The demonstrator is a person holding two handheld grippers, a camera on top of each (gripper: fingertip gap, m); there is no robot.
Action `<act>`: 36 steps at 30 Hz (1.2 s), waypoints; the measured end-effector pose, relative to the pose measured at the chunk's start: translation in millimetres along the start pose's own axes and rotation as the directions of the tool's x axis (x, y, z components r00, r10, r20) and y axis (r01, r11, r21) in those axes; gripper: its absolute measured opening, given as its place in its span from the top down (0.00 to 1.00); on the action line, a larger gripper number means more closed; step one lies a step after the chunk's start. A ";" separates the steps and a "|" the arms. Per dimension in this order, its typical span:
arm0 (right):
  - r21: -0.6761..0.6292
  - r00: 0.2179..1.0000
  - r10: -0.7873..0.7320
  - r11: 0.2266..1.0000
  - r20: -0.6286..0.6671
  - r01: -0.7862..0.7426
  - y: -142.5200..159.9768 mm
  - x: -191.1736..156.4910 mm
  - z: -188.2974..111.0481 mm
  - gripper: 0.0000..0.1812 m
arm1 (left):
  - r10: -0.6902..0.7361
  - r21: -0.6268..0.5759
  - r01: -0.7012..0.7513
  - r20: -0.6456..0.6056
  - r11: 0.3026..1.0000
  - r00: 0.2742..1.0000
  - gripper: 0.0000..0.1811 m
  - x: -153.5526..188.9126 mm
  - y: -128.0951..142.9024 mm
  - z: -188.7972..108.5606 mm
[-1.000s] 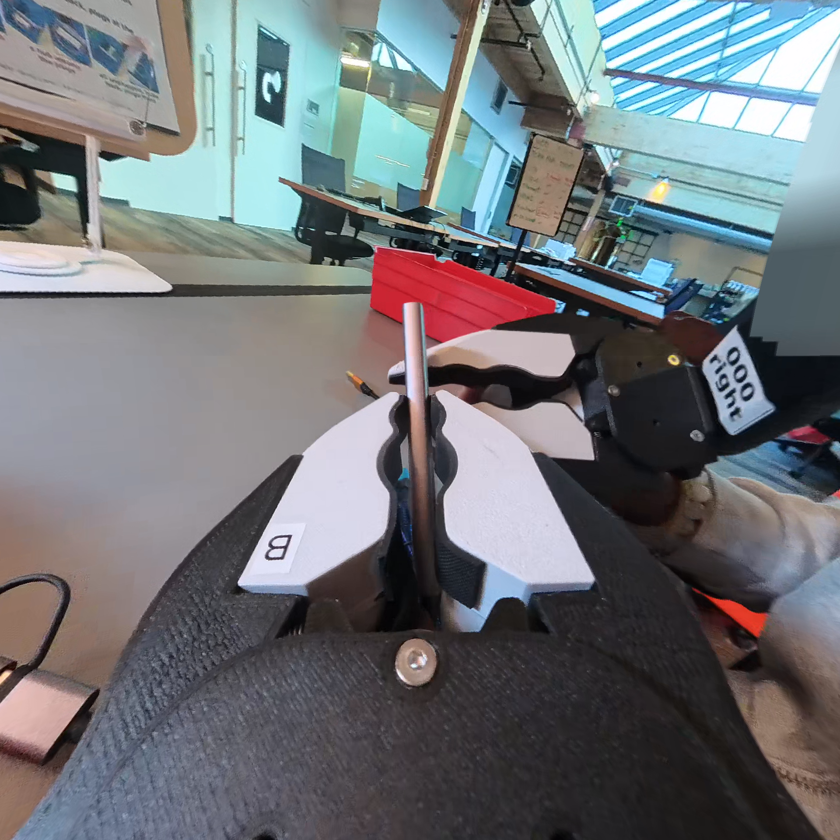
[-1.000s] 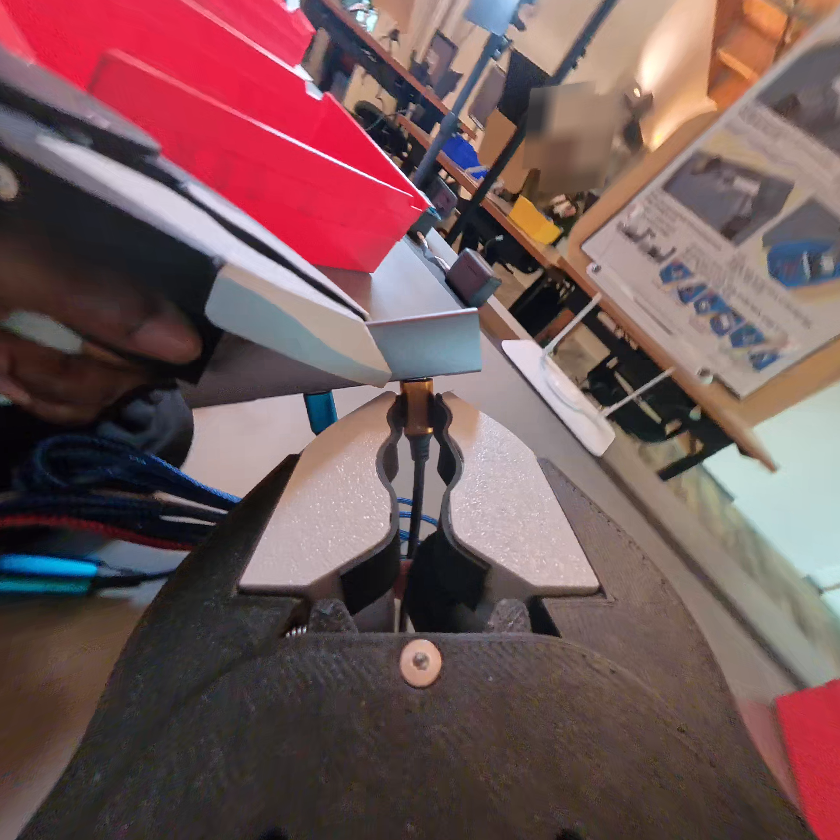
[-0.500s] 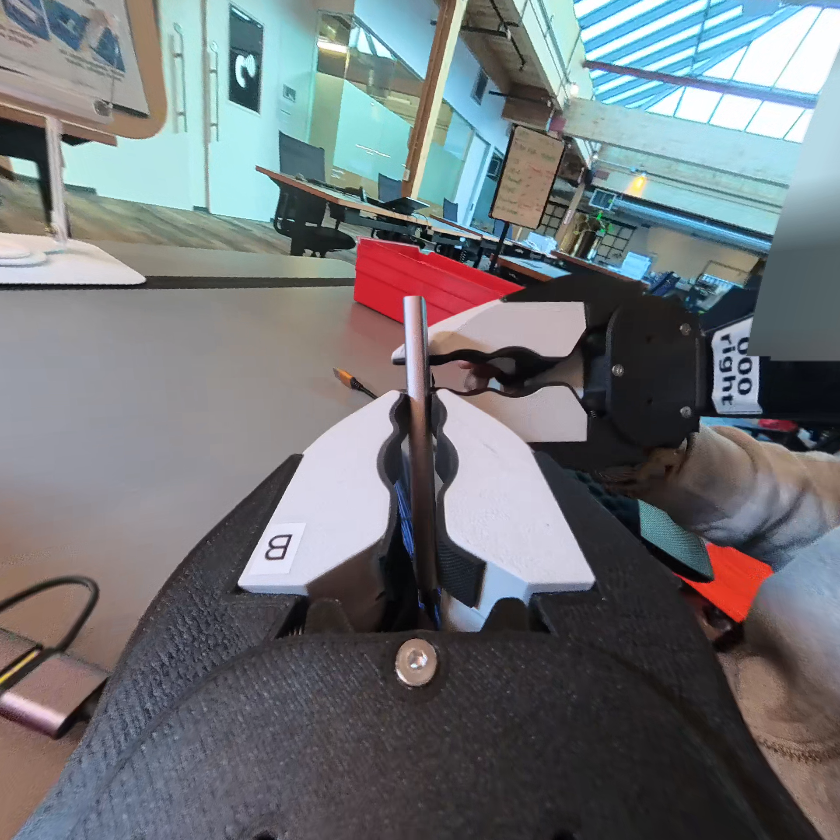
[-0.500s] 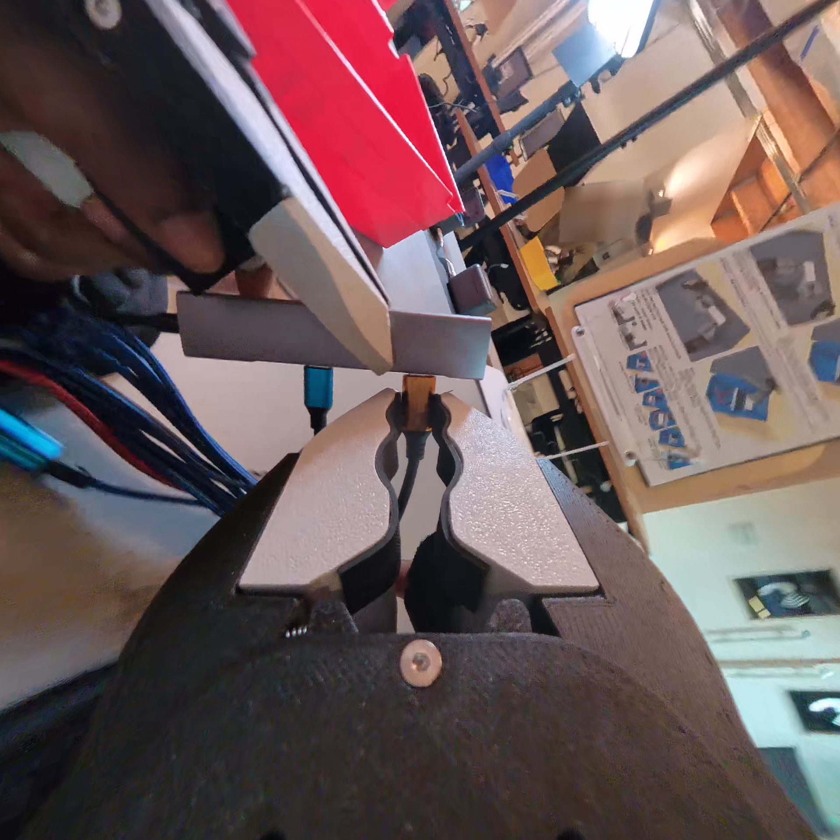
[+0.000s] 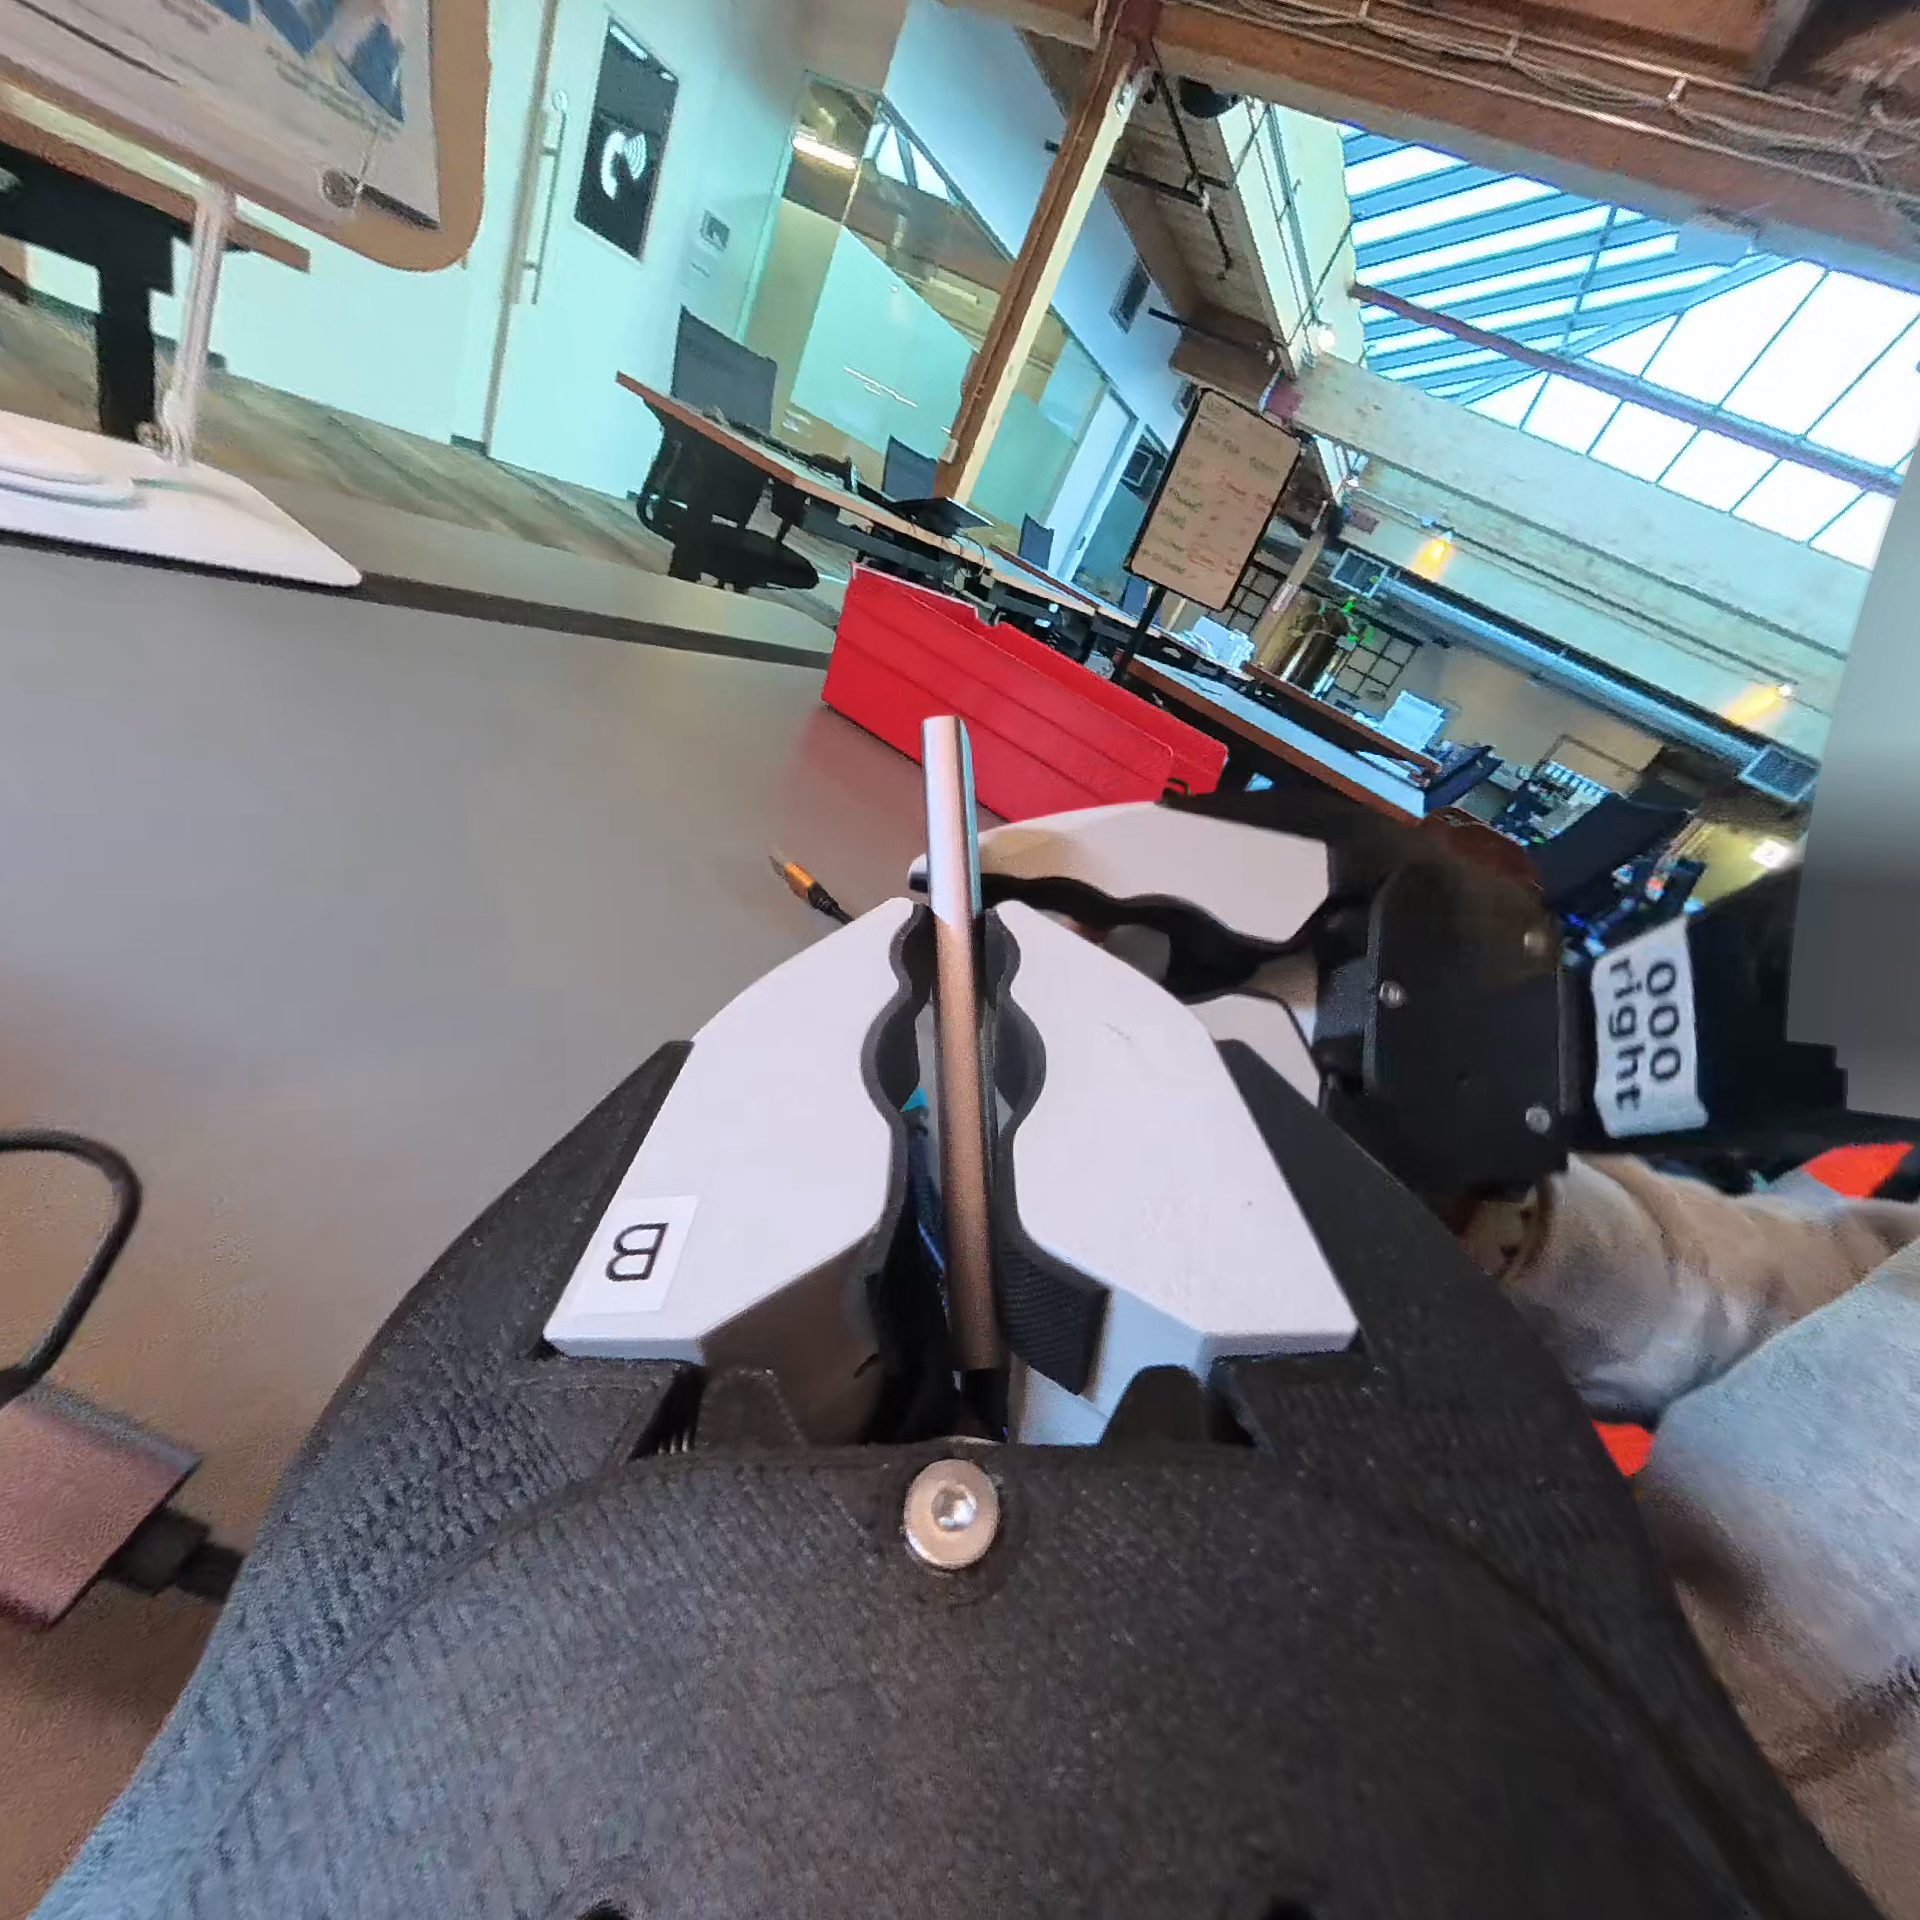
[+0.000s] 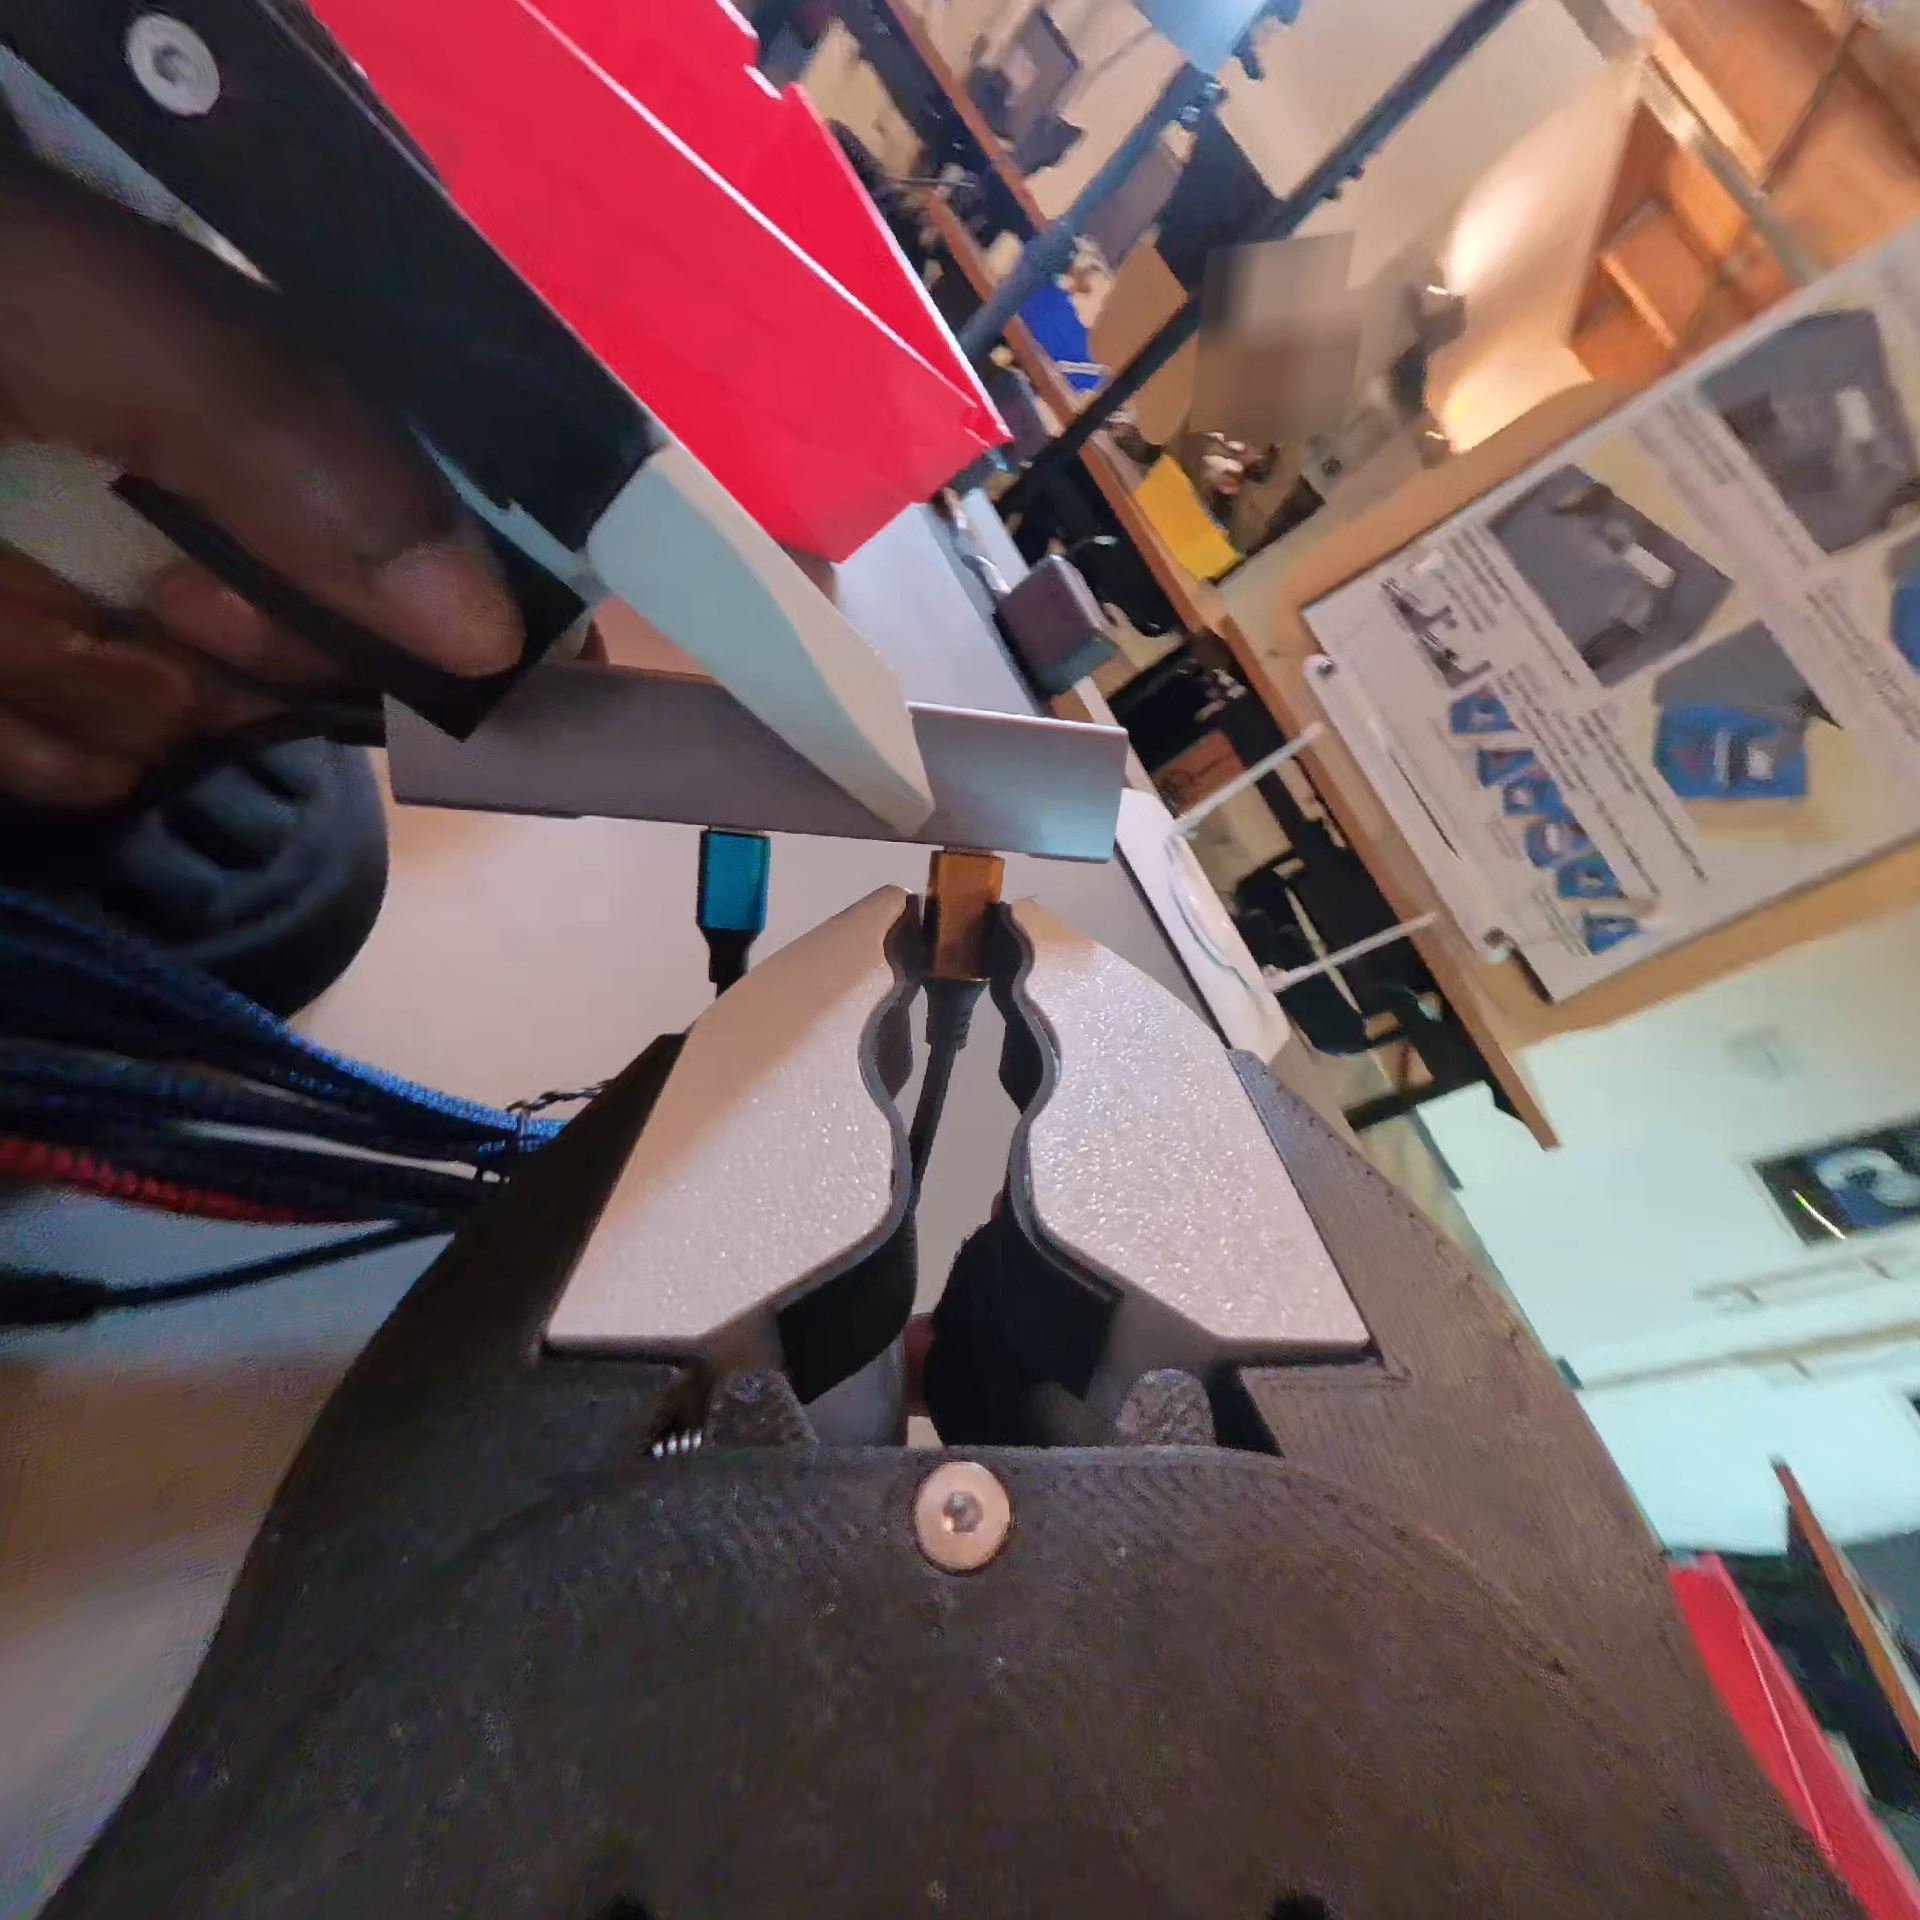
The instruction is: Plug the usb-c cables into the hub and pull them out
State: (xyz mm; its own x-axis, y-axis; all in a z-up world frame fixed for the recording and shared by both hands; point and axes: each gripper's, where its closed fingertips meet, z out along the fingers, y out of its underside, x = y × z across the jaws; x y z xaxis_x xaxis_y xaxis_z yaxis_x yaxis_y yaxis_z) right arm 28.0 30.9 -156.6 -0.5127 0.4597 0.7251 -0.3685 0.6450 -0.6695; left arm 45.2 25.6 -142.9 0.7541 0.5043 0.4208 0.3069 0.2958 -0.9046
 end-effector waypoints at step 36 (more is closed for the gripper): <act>0.286 0.913 -0.406 0.879 0.035 0.380 -27.2 1.5 -25.4 0.93 | -0.039 -0.233 -0.047 -0.349 0.971 0.936 0.93 36.2 5.4 -5.1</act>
State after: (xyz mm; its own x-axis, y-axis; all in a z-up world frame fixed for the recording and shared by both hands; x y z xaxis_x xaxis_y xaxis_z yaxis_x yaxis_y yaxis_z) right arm 57.0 29.5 -133.2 -0.3458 0.1363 0.9284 -0.7411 0.5671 -0.3593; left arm 77.2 41.3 -132.9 0.8970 0.1774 0.4049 0.3981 0.0743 -0.9143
